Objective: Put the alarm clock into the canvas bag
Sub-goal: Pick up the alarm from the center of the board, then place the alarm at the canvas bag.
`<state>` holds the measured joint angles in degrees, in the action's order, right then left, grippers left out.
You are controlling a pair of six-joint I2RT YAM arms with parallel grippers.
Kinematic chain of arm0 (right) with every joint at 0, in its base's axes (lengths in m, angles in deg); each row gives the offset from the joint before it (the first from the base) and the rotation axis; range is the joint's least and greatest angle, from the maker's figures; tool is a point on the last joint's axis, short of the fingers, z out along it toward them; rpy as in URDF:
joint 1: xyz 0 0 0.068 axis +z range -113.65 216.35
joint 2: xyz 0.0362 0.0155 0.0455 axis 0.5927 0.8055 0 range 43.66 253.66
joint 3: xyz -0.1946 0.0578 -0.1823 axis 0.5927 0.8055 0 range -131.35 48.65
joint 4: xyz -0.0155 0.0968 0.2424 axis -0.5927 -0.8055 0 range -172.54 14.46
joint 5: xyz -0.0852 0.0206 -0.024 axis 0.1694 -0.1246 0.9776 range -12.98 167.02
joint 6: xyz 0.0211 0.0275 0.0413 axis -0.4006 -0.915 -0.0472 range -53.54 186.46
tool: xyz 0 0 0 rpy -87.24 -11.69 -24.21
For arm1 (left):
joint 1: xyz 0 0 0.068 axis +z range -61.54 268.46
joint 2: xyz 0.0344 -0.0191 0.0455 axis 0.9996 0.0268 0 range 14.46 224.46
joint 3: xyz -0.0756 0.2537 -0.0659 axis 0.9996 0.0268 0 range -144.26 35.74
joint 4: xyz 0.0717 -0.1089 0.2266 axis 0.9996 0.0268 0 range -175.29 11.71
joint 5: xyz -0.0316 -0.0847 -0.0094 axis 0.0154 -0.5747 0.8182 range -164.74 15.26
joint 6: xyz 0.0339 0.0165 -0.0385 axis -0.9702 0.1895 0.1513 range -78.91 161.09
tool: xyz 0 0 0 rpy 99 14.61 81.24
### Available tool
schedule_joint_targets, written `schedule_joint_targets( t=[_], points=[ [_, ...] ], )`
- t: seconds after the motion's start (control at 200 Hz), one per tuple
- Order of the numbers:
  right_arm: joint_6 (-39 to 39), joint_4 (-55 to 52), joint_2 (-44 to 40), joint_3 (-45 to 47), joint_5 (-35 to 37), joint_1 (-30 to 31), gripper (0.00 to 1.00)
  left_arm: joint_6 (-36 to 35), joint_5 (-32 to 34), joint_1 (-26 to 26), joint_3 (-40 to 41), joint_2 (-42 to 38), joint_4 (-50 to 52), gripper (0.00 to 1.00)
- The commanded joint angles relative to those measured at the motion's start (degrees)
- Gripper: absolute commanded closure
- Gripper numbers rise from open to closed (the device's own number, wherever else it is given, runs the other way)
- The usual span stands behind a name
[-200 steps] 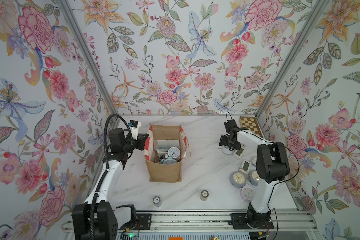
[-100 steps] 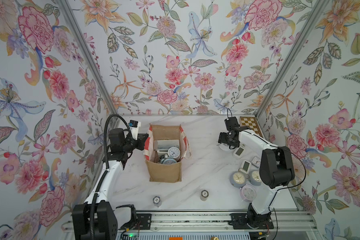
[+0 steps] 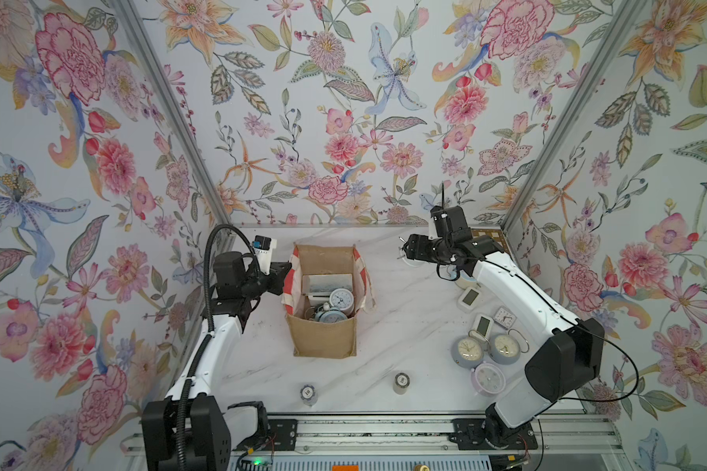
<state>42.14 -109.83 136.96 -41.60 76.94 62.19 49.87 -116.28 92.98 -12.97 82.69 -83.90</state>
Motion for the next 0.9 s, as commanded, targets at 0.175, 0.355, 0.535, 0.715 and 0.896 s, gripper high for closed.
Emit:
schedule_joint_targets(
  t=[0.175,0.355,0.535,0.715,0.896],
  points=[
    [-2.6,9.5,-3.9,-2.0,-7.2,8.0,0.4,-0.7,1.1,0.5,0.5,-1.7,-2.7,1.0],
    [-2.6,14.4,-3.0,-2.5,-10.8,13.8,0.41,0.1,-0.3,0.5,1.2,-2.9,-4.9,1.0],
    [-2.6,16.5,0.4,-4.7,-14.4,18.1,0.41,0.3,0.0,0.5,2.1,-4.7,-6.5,1.0],
    [-2.5,15.2,5.3,-7.6,-16.7,22.7,0.41,0.3,0.5,0.5,2.5,-5.8,-7.2,1.0],
    [-2.9,13.9,9.5,-8.7,-18.9,25.6,0.42,0.2,1.5,0.5,2.7,-6.4,-7.4,1.0]
  ],
)
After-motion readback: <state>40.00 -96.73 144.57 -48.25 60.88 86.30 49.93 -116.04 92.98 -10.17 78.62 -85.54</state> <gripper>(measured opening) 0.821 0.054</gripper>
